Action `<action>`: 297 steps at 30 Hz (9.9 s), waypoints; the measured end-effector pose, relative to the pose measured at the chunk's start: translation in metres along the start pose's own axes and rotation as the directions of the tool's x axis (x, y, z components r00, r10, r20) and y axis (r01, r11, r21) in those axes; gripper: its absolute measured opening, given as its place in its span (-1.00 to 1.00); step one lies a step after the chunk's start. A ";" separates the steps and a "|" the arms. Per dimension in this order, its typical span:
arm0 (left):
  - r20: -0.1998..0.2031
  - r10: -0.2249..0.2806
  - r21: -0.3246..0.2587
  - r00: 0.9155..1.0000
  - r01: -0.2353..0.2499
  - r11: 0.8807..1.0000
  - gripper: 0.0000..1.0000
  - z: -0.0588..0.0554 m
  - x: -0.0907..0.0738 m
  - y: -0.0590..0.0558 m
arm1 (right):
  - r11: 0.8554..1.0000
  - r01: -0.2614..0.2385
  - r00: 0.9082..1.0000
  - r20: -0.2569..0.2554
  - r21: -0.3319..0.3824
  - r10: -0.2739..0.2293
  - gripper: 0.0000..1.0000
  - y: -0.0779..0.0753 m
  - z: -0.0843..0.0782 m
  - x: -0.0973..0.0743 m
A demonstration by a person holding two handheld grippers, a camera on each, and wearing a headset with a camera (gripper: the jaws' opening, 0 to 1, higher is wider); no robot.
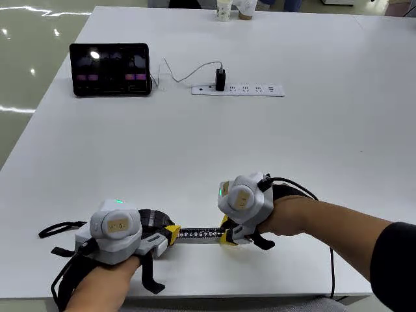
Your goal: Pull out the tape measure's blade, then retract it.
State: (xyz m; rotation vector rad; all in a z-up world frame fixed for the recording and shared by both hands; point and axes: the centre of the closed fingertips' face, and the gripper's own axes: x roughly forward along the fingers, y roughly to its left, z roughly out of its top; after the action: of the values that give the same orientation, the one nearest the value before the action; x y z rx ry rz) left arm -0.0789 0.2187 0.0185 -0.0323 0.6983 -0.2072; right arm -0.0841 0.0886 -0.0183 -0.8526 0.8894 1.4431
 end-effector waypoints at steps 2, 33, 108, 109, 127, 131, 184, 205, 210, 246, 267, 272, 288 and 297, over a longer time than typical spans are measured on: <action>0.000 0.000 0.000 1.000 0.000 1.000 0.19 0.000 0.000 0.000 | 1.000 0.000 1.000 0.002 -0.001 0.000 -0.78 0.000 0.001 0.000; 0.000 0.001 0.001 1.000 -0.001 1.000 0.18 0.000 0.000 0.000 | 1.000 -0.005 0.999 0.036 -0.007 0.005 -0.78 0.005 0.011 0.003; 0.007 -0.004 0.000 1.000 0.004 1.000 0.17 0.000 0.000 0.000 | 1.000 -0.013 0.996 0.090 -0.014 0.014 -0.78 0.007 0.034 0.014; 0.007 -0.004 0.000 1.000 0.004 1.000 0.17 0.000 0.000 0.000 | 1.000 -0.013 0.996 0.092 -0.014 0.014 -0.78 0.008 0.035 0.014; 0.006 -0.004 -0.002 1.000 0.004 1.000 0.18 -0.001 0.000 0.000 | 1.000 -0.010 0.994 0.108 -0.015 0.012 -0.77 0.009 0.042 0.018; 0.006 -0.004 -0.002 1.000 0.005 1.000 0.18 -0.001 -0.001 0.000 | 1.000 -0.010 0.994 0.111 -0.018 0.012 -0.77 0.009 0.043 0.018; 0.010 -0.015 -0.028 1.000 0.015 0.999 0.16 -0.001 -0.001 0.001 | 1.000 -0.021 0.982 0.190 0.013 0.018 -0.77 0.011 0.058 0.025; 0.011 -0.020 -0.039 1.000 0.020 0.999 0.16 -0.001 0.000 0.001 | 0.999 -0.035 0.976 0.213 -0.012 0.037 -0.77 0.012 0.066 0.029; 0.011 -0.020 -0.041 1.000 0.021 0.999 0.16 0.000 -0.001 0.001 | 0.999 -0.035 0.975 0.218 -0.012 0.037 -0.77 0.012 0.068 0.030; 0.022 -0.032 -0.084 0.999 0.033 0.996 0.16 0.001 -0.002 0.004 | 0.999 -0.035 0.970 0.238 -0.042 0.044 -0.76 0.014 0.082 0.037; 0.027 -0.030 -0.060 0.999 0.031 0.998 0.19 0.001 -0.002 0.003 | 0.998 -0.032 0.973 0.226 -0.061 0.045 -0.74 0.015 0.082 0.038; 0.034 -0.031 -0.058 0.999 0.033 0.998 0.21 0.002 -0.001 0.003 | 0.998 -0.008 0.976 0.219 -0.055 0.020 -0.74 0.015 0.082 0.039; -0.004 -0.035 0.003 0.999 0.035 0.999 0.22 0.000 -0.003 0.002 | 0.999 0.040 0.973 0.227 0.021 -0.043 -0.64 0.010 0.066 0.023; -0.033 -0.095 -0.034 0.995 0.094 0.995 0.41 -0.001 -0.009 0.005 | 0.997 0.059 0.963 0.260 0.059 -0.072 -0.61 0.015 0.053 0.004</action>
State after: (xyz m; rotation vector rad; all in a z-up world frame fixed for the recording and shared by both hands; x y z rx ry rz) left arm -0.0852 0.2257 0.0226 -0.0928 0.7354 -0.2878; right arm -0.1001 0.1373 0.0021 -0.6291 0.6881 1.4308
